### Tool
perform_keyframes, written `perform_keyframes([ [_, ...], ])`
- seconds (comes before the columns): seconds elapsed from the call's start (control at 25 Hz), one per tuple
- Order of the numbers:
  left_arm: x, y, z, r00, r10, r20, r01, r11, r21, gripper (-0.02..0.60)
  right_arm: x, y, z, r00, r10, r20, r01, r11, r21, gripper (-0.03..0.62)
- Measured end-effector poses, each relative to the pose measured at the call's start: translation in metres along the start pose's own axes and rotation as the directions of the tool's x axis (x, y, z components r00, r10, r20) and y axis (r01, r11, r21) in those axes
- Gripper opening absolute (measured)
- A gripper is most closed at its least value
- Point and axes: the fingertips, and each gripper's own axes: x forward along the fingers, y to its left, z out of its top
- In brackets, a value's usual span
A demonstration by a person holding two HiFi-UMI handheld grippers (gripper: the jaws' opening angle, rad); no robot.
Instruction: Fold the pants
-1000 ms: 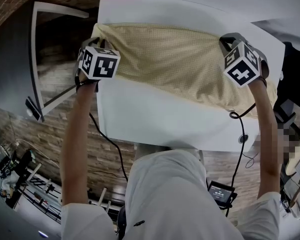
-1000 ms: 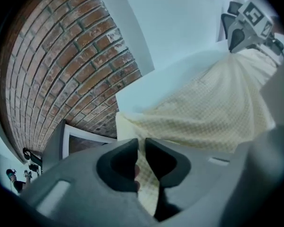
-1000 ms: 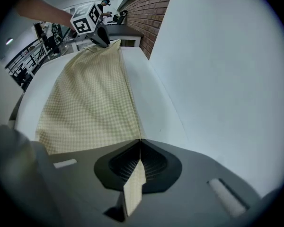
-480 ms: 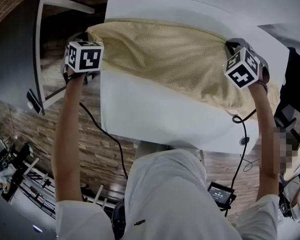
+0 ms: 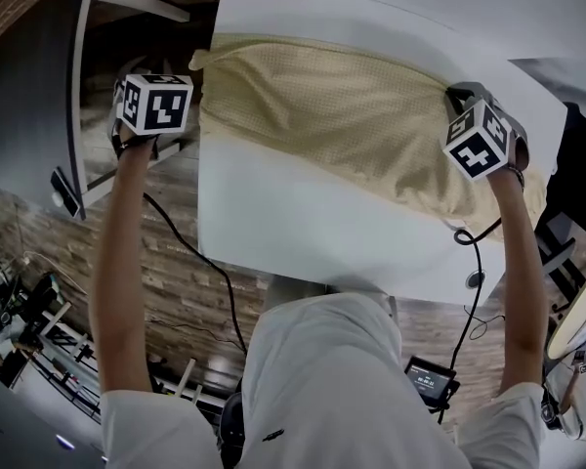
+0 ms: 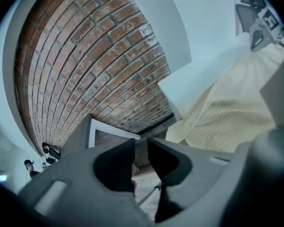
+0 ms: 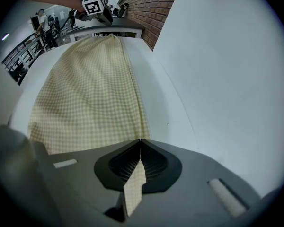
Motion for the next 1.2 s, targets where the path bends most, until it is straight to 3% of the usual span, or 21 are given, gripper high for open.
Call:
perform_keyframes([
  [0.36, 0.017, -0.073, 0.015, 0.99, -0.14, 0.016, 0.136, 0.978, 0.155, 0.122, 0.001, 0.001, -0.002, 1.0, 0.005, 0.019, -0.005, 1.0, 0.025, 0.011],
  [0.64, 0.007, -0.079, 0.018, 0.975, -0.22, 0.031, 0.216, 0.972, 0.093, 0.137, 0.001, 0.002, 0.001, 0.999, 0.012, 0.043, -0.014, 0.999, 0.047, 0.011],
  [0.72, 0.0, -0.084, 0.015, 0.971, -0.238, 0.029, 0.234, 0.966, 0.105, 0.138, 0.001, 0.002, 0.002, 0.999, 0.014, 0.047, -0.016, 0.999, 0.048, 0.011],
  [0.84, 0.003, -0.095, 0.013, 0.969, -0.246, 0.002, 0.242, 0.955, 0.172, 0.135, 0.0, 0.001, 0.001, 0.998, 0.012, 0.054, -0.015, 0.999, 0.052, 0.009],
  [1.0, 0.008, -0.09, 0.027, 0.981, -0.191, 0.032, 0.182, 0.965, 0.187, 0.008, 0.0, 0.001, 0.0, 0.998, 0.007, 0.067, -0.012, 0.997, 0.07, 0.009],
  [1.2, 0.011, -0.084, 0.039, 0.983, -0.179, 0.041, 0.166, 0.961, 0.221, 0.008, -0.001, 0.002, 0.0, 0.997, -0.001, 0.079, -0.005, 0.997, 0.08, 0.009],
])
